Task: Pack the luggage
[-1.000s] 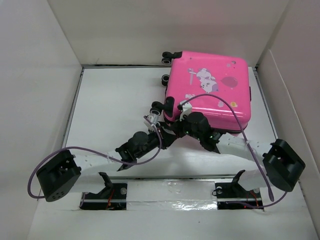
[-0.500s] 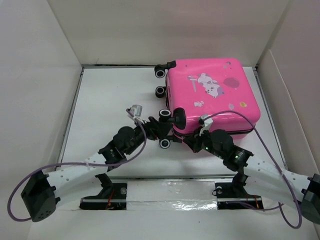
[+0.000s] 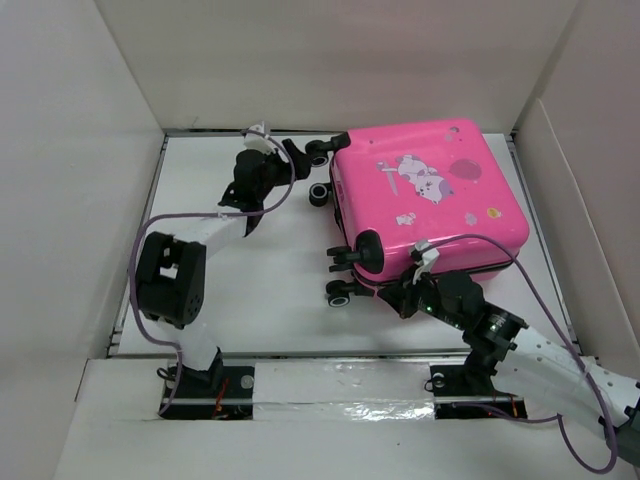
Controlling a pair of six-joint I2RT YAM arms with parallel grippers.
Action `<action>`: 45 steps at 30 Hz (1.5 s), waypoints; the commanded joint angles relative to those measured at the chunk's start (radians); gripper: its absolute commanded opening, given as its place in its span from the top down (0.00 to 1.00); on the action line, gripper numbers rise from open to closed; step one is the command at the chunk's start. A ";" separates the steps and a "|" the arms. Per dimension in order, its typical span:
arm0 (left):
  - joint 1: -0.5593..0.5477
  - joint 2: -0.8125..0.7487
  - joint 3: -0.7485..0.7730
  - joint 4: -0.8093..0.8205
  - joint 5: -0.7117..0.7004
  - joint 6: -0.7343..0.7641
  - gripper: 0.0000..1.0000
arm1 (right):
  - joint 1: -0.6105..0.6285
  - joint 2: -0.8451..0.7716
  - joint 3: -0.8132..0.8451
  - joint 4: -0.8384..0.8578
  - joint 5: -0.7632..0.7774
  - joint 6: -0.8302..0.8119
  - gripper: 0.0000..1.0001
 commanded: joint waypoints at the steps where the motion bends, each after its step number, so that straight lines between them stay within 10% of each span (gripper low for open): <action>1: -0.013 0.040 0.114 0.025 0.170 0.212 0.15 | 0.019 -0.040 0.024 0.172 -0.098 0.021 1.00; 20: -0.013 0.354 0.596 -0.430 0.268 0.576 0.18 | 0.009 0.000 0.010 0.222 -0.155 0.010 1.00; 23: -0.013 0.388 0.653 -0.456 0.262 0.601 0.31 | 0.009 0.005 0.012 0.221 -0.156 0.012 1.00; 29: -0.013 0.387 0.671 -0.389 0.235 0.552 0.93 | 0.009 0.002 0.006 0.216 -0.146 0.019 1.00; 33: -0.013 0.336 0.601 -0.292 0.238 0.504 0.97 | 0.009 -0.003 -0.002 0.211 -0.140 0.027 1.00; 36: -0.013 0.322 0.593 -0.301 0.245 0.506 0.80 | 0.009 -0.007 -0.007 0.213 -0.138 0.033 1.00; 37: -0.013 0.318 0.588 -0.303 0.256 0.510 0.45 | 0.009 -0.007 -0.008 0.211 -0.138 0.033 1.00; 39: -0.013 0.300 0.564 -0.303 0.288 0.512 0.11 | 0.009 -0.006 -0.008 0.215 -0.137 0.033 1.00; 45: 0.007 0.249 0.519 -0.323 0.341 0.526 0.06 | 0.009 0.003 -0.010 0.216 -0.129 0.032 1.00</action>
